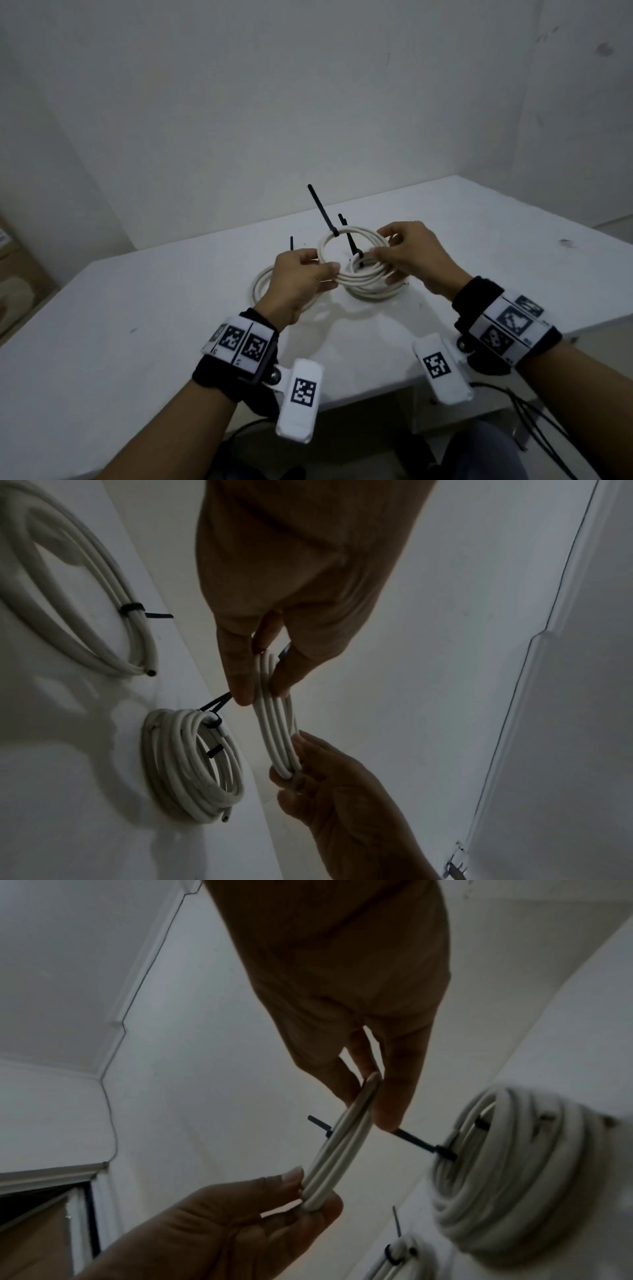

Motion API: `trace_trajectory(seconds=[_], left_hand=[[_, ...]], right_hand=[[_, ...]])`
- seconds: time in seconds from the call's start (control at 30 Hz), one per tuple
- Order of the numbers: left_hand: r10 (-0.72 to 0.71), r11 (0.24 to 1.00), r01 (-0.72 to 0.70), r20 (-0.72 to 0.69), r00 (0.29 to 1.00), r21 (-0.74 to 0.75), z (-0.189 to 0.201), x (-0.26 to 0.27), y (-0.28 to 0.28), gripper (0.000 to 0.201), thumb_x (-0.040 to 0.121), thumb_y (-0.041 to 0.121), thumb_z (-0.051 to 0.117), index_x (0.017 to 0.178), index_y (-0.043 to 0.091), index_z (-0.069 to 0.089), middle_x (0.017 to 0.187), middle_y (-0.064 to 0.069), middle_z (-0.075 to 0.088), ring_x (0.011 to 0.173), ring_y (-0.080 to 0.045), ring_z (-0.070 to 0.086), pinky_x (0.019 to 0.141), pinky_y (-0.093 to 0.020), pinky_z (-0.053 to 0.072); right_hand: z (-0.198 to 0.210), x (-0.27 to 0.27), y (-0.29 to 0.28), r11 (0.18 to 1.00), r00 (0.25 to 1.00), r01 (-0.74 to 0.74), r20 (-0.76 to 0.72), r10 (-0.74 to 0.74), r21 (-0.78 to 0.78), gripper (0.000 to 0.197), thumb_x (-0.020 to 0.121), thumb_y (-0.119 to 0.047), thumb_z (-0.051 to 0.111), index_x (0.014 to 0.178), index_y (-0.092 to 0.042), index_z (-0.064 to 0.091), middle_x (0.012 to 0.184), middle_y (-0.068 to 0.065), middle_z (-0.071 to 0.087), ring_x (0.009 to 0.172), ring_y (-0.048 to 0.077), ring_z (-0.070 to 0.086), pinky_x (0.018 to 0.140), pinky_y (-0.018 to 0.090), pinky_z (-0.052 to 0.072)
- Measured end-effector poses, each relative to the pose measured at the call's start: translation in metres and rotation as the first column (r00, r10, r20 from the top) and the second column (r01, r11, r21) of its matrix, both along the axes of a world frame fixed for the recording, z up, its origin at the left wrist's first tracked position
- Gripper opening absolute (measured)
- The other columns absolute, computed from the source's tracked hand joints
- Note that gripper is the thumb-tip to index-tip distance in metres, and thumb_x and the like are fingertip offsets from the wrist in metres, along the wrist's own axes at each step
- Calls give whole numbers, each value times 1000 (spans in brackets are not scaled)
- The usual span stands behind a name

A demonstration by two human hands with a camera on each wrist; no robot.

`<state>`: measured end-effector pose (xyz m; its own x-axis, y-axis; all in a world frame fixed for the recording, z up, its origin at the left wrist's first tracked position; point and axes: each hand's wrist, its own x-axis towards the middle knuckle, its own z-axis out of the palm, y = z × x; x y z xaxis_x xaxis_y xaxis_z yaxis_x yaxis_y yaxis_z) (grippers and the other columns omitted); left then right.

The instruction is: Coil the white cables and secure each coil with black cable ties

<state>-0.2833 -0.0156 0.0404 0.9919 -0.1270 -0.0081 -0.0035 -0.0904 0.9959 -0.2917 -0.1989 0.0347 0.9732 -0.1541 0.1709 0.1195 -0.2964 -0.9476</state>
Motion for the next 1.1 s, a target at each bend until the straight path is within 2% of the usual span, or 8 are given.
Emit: trace_trajectory(seconds=[0.17,0.4,0.53,0.7,0.8,0.97,1.03,1.1], left_hand=[[-47,979,41,22,999,201,-7,31,-31,8,84,2,69,77,4,65,70,-9,65,66,-19,62,54,-24,54],[-41,879,35,3,999,475,-30,55,-50,24,82,18,73,89,-5,68,81,-16,68,69,-21,61,67,-34,54],[-46,833,30,15,999,552,-32,55,-50,26,86,19,67,65,10,53,62,-1,52,54,-11,47,43,-15,36],[-65,812,55,-3,998,581,-33,56,-52,28,87,18,59,62,13,46,61,-1,47,53,-13,44,47,-22,35],[-58,827,44,7,998,561,-33,56,-52,34,87,23,63,61,15,43,60,1,43,52,-12,40,48,-23,33],[-43,829,30,10,999,558,-32,53,-49,43,87,37,66,65,24,31,71,12,36,61,0,35,59,-21,35],[-39,825,16,28,999,564,-29,54,-46,36,85,38,68,70,22,40,76,10,41,65,-1,38,58,-19,32],[-40,831,-4,67,997,556,-22,50,-43,35,84,38,69,104,10,60,98,0,59,85,-12,54,67,-24,38]], right_hand=[[4,23,-25,991,993,23,-111,-38,-135,16,83,-1,61,97,4,65,69,14,65,50,20,61,38,24,50],[-10,48,-37,931,955,-27,-285,-83,-365,26,83,5,49,105,10,63,90,27,69,72,35,68,39,26,53],[-15,53,-39,937,958,-23,-275,-79,-350,26,82,7,49,103,11,63,90,26,69,64,27,64,36,24,51],[-17,53,-35,919,955,-30,-283,-90,-393,27,81,6,46,100,10,64,78,20,63,70,36,68,41,30,55],[-16,51,-36,917,954,-39,-289,-84,-396,23,87,-1,50,104,10,60,82,18,65,68,28,67,44,30,56],[-14,45,-41,907,960,-34,-266,-87,-419,43,90,-27,60,125,-7,47,93,11,60,79,27,65,55,36,58],[-11,44,-41,892,962,-25,-254,-102,-452,48,88,-36,62,125,-9,47,105,11,59,85,31,66,64,42,60],[-7,44,-41,884,971,-4,-214,-109,-468,51,86,-40,63,125,-11,47,107,7,57,86,31,66,66,42,60]])
